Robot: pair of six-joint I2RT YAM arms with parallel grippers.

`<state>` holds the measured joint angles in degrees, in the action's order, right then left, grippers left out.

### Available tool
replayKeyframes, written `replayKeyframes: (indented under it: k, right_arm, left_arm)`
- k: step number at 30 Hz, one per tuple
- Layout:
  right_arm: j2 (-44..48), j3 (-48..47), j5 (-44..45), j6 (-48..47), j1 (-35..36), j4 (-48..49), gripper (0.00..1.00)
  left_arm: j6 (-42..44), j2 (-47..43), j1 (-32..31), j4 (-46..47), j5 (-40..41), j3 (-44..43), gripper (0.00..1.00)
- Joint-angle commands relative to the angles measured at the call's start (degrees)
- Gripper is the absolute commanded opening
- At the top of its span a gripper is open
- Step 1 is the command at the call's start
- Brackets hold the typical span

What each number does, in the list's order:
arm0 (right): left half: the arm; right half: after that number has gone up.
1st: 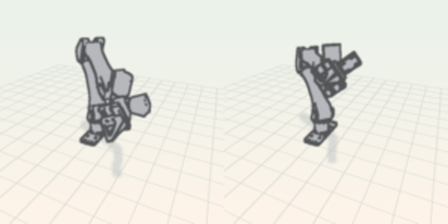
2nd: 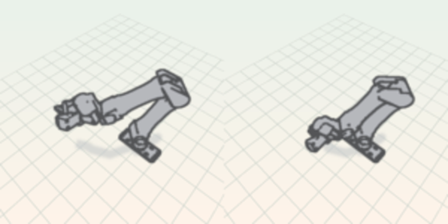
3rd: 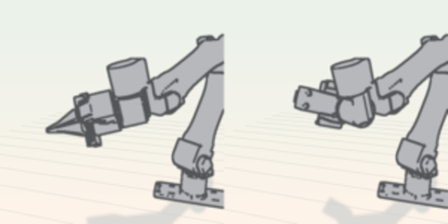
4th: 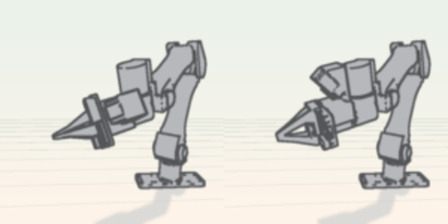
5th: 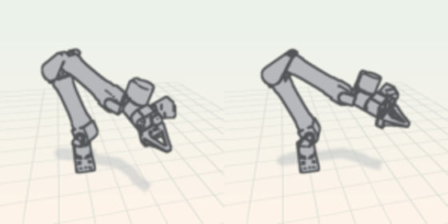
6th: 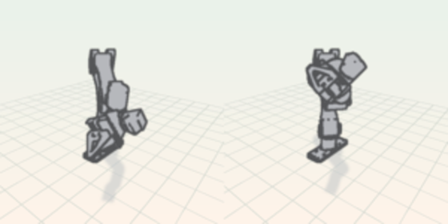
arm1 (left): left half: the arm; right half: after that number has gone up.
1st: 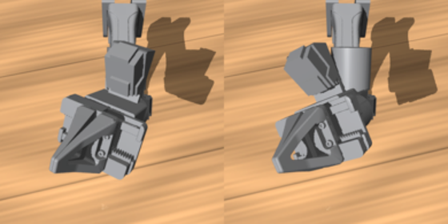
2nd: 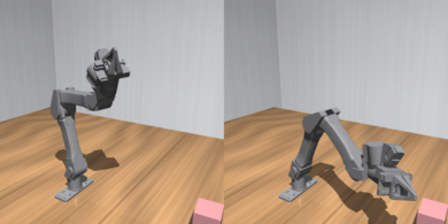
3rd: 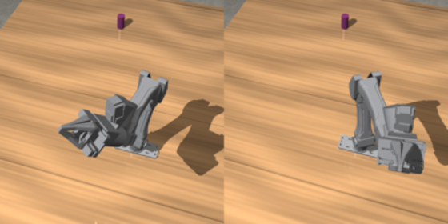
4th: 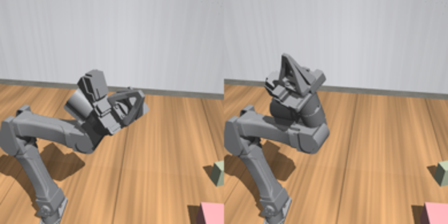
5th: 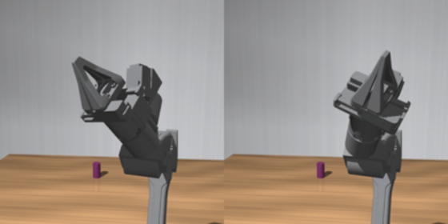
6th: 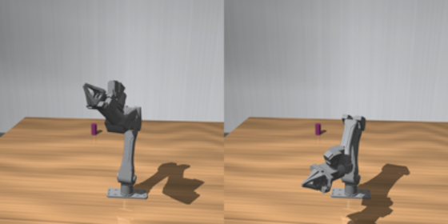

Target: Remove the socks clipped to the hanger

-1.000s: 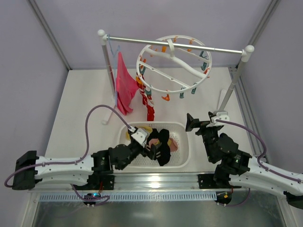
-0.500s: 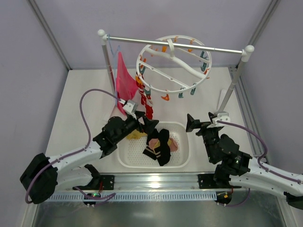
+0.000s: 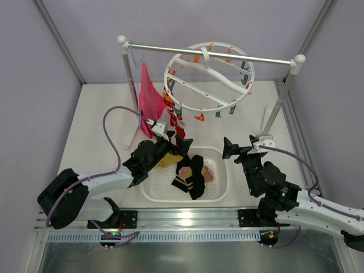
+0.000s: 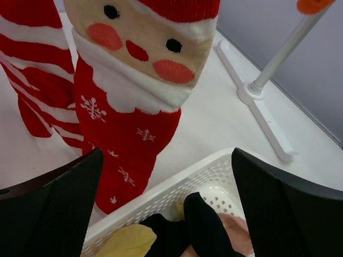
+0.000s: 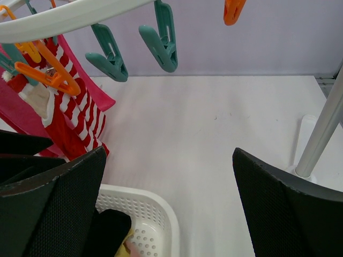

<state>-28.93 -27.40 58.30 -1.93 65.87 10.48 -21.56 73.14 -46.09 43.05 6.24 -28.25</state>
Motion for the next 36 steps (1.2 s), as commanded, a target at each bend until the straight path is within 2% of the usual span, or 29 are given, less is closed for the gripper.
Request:
replayKeyframes:
  k: [1, 5, 12, 15, 16, 18, 19, 25, 36]
  right_arm:
    - [-1.22, -0.46, -0.03, -0.53, 0.23, 3.14, 1.0]
    - [-1.57, -0.47, 0.14, -0.62, 0.14, 3.32, 1.0]
    - [-1.57, -0.38, -0.21, -0.97, 0.23, 3.84, 1.0]
    - [-1.92, -0.2, -0.3, -1.05, 0.23, 4.2, 1.0]
    - [-2.01, -0.29, -0.3, -1.23, 0.23, 4.28, 1.0]
    - [-2.18, -0.37, -0.3, -1.32, 0.23, 4.29, 1.0]
    - [-2.45, -0.38, -0.3, -1.32, 0.23, 4.37, 1.0]
    - [-3.06, -0.38, -0.47, -1.32, 0.23, 4.46, 1.0]
    - [-3.24, -0.55, -0.47, -1.49, 0.23, 4.9, 1.0]
  left_arm:
    - [3.01, 2.7, -1.81, 5.99, 7.28, -0.4, 0.99]
    - [3.72, 7.44, -2.17, 8.54, 13.78, -1.02, 1.0]
    - [6.26, 11.31, -3.83, 12.85, 18.63, -2.15, 0.97]
    - [8.2, 13.33, -5.15, 13.99, 20.3, -3.91, 0.81]
    - [9.16, 13.95, -5.94, 14.6, 20.82, -4.27, 0.64]
    - [9.87, 15.53, -6.73, 16.18, 22.75, -4.71, 0.47]
    - [10.22, 15.8, -7.61, 17.67, 23.29, -4.62, 0.32]
    - [15.22, 16.94, -12.08, 19.09, 29.6, -5.32, 0.0]
    - [24.55, 15.63, -24.21, 25.85, 33.75, -2.78, 0.0]
